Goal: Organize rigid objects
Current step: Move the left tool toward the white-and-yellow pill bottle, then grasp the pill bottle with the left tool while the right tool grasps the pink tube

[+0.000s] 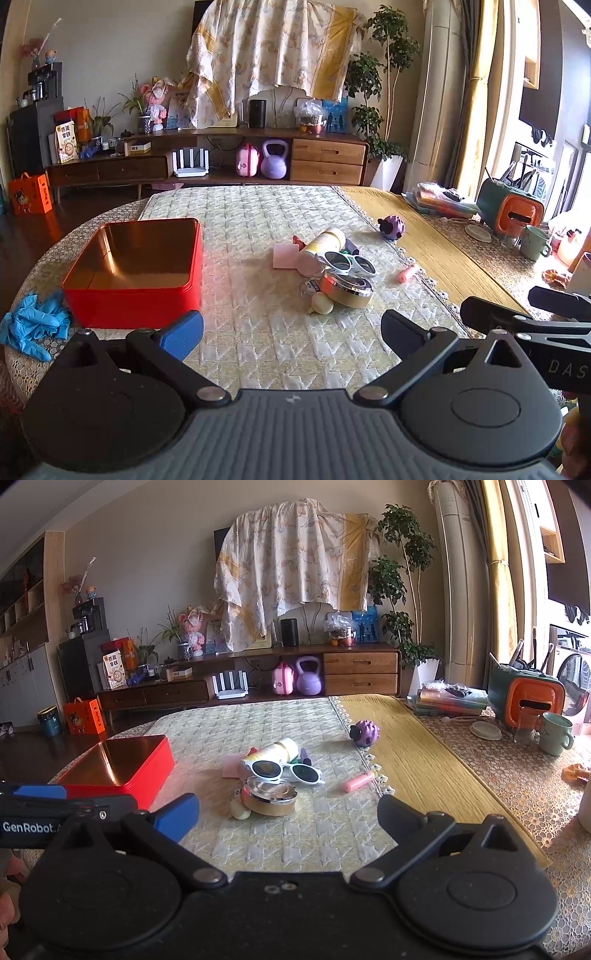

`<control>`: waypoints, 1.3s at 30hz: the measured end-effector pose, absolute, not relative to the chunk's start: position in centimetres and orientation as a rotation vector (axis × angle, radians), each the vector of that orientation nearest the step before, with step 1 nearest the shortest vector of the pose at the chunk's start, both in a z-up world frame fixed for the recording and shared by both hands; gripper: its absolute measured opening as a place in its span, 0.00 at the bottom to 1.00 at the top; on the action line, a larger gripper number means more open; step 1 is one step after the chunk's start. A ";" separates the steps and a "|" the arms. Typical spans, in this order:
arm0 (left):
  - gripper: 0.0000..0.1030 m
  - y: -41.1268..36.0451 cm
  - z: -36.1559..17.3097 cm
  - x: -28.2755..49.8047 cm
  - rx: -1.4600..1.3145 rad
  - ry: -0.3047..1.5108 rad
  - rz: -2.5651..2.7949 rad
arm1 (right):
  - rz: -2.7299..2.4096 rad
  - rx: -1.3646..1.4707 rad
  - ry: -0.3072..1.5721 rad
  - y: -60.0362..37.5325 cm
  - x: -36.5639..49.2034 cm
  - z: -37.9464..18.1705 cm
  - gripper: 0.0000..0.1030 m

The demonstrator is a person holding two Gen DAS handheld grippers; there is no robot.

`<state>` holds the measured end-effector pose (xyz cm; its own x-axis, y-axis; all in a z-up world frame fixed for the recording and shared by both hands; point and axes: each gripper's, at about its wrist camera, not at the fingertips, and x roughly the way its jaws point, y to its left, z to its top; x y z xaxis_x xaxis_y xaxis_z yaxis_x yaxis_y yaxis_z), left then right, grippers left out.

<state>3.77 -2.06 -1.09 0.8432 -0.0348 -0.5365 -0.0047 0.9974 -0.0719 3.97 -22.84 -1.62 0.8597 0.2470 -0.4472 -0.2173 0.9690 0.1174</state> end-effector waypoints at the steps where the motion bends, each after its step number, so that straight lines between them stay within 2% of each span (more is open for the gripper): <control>1: 1.00 -2.1 -1.1 4.0 -0.069 0.568 -0.015 | 0.243 0.063 0.476 -22.8 4.1 -1.7 1.00; 18: 1.00 -3.9 -1.4 9.5 -0.006 0.560 -0.052 | 0.233 0.039 0.519 -24.9 9.4 -2.7 1.00; 32: 1.00 -5.1 -2.2 19.6 0.066 0.615 -0.096 | 0.204 -0.039 0.581 -26.7 17.6 -4.8 0.99; 39: 1.00 -5.0 -3.8 26.4 0.091 0.700 -0.167 | 0.185 -0.020 0.646 -27.2 22.1 -6.3 0.94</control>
<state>26.36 -5.00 -3.79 0.7521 -0.1227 -0.6476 0.1836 0.9826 0.0271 22.13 -27.18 -6.30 0.7823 0.1653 -0.6005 -0.1775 0.9833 0.0394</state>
